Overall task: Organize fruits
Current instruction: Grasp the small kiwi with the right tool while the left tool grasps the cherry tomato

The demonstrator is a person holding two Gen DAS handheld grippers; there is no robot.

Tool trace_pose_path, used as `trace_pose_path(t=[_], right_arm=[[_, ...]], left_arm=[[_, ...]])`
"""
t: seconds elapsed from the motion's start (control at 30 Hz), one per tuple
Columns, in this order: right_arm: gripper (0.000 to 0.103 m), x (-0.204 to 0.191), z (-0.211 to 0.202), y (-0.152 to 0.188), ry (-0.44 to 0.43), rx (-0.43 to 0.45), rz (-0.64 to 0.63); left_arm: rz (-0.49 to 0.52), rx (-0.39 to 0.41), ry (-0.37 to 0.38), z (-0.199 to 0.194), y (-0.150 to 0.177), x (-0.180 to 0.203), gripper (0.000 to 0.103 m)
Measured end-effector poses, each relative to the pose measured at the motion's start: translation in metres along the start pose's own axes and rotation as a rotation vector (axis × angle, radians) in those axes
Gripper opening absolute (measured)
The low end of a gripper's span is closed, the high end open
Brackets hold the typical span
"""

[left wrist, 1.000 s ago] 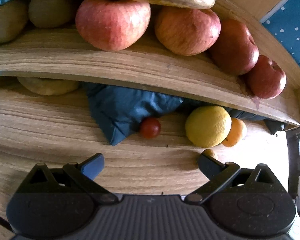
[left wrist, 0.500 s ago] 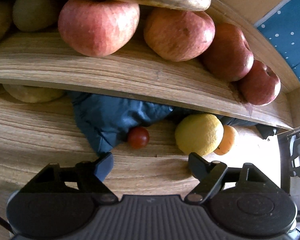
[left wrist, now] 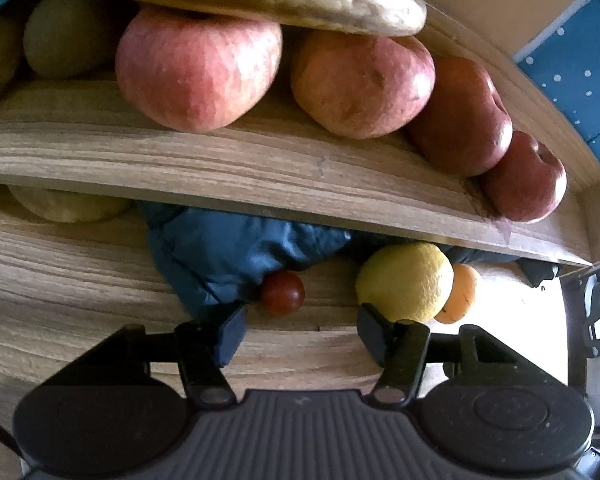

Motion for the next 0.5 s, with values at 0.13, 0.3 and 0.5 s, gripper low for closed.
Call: trace_pose_path(t=[0.13,0.3,0.5], right_arm=[[0.074,-0.002,0.004,-0.002,-0.004,-0.002,-0.001],[0.059,-0.006,0.009,-0.006,-0.003,-0.004,-0.004],[0.048,-0.003,0.013,-0.008,0.006,-0.003,0.001]], left_arm=[[-0.007,0.014,-0.009,0.001,-0.002,0.000,0.058],[-0.008,0.023,-0.020,0.003,-0.003,0.000,0.043],[-0.015,0.023,-0.012,-0.002,-0.004,-0.006,0.031]])
Point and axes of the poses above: each gripper's, at about its wrist camera, not at the fingertips, and z roughly the way its jaws point, x to its right, y to its underside, the point moved 1 cm from there along z, roughly the way its jaws point, and after that the axes turned 3 degrees about -y, right-handed, at the moved point
